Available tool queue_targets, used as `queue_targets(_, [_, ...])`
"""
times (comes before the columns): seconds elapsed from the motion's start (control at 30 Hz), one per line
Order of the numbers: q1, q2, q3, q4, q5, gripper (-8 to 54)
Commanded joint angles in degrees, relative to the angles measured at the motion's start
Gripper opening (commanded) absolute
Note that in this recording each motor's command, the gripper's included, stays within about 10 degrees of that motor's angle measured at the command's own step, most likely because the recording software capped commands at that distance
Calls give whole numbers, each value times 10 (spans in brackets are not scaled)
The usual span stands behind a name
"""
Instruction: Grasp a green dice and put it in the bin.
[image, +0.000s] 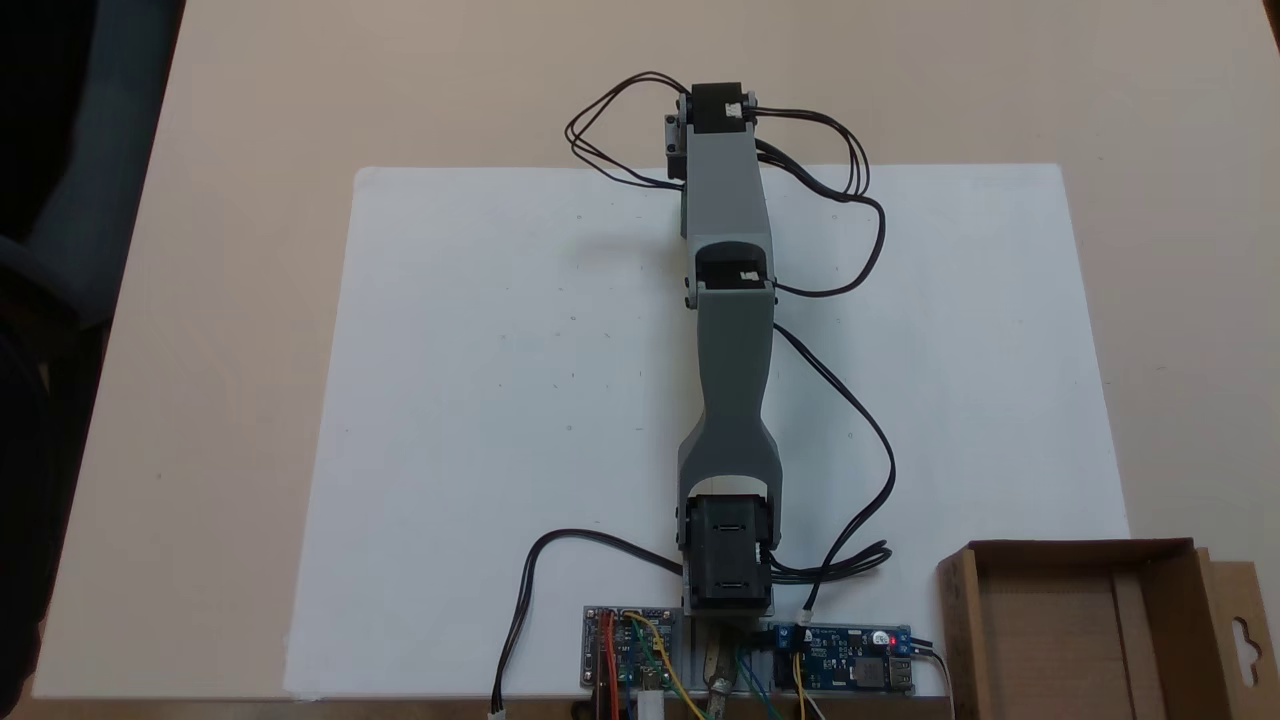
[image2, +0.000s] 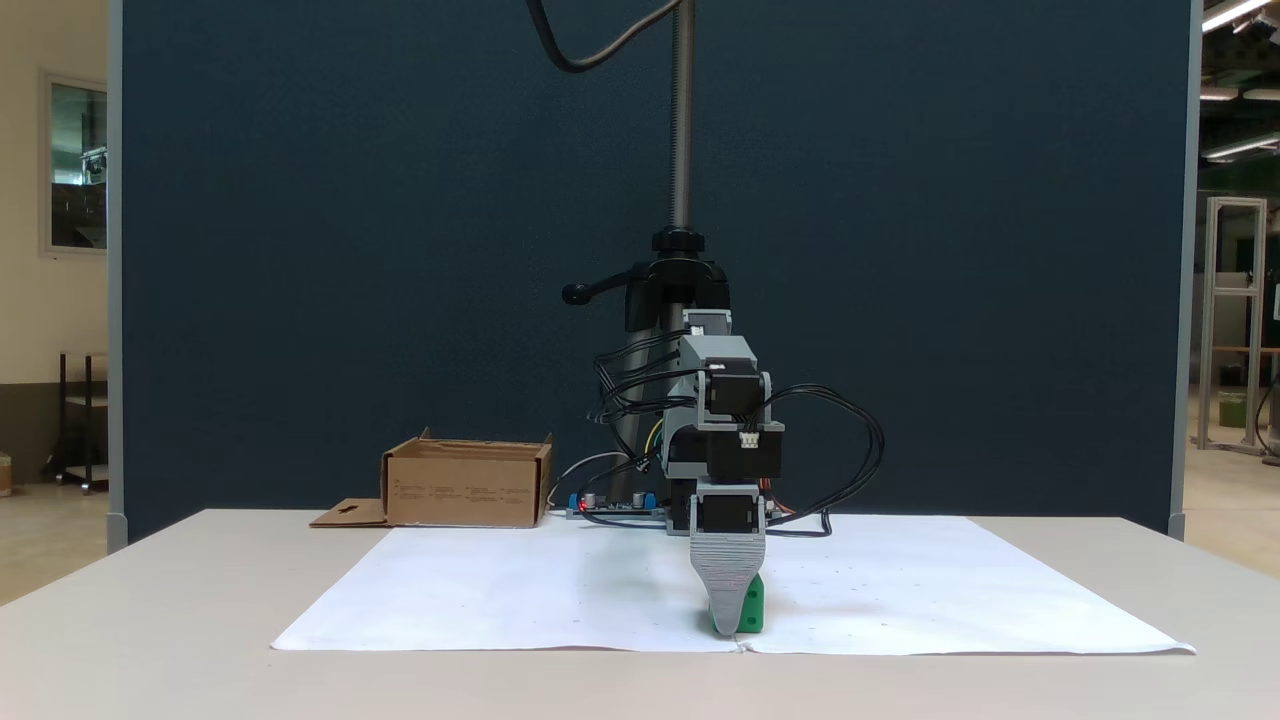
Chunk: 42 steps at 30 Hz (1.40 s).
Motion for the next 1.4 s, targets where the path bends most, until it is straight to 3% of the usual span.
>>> queue_targets(0.0, [-3, 8, -20, -17, -28, 316])
queue_targets(0.03, [-2, 8, -20, -17, -29, 300])
queue_targets(0.1, [0, 8, -20, -18, -29, 207])
queue_targets(0.2, [2, 8, -20, -19, -29, 147])
queue_targets(0.53, [22, 22, -20, -29, -25, 145])
queue_targets(0.77, [87, 155, -19, 62, 1, 144])
queue_targets(1.0, [229, 330, -19, 156, 15, 144])
queue_targets(1.37, [558, 399, -19, 202, -32, 145])
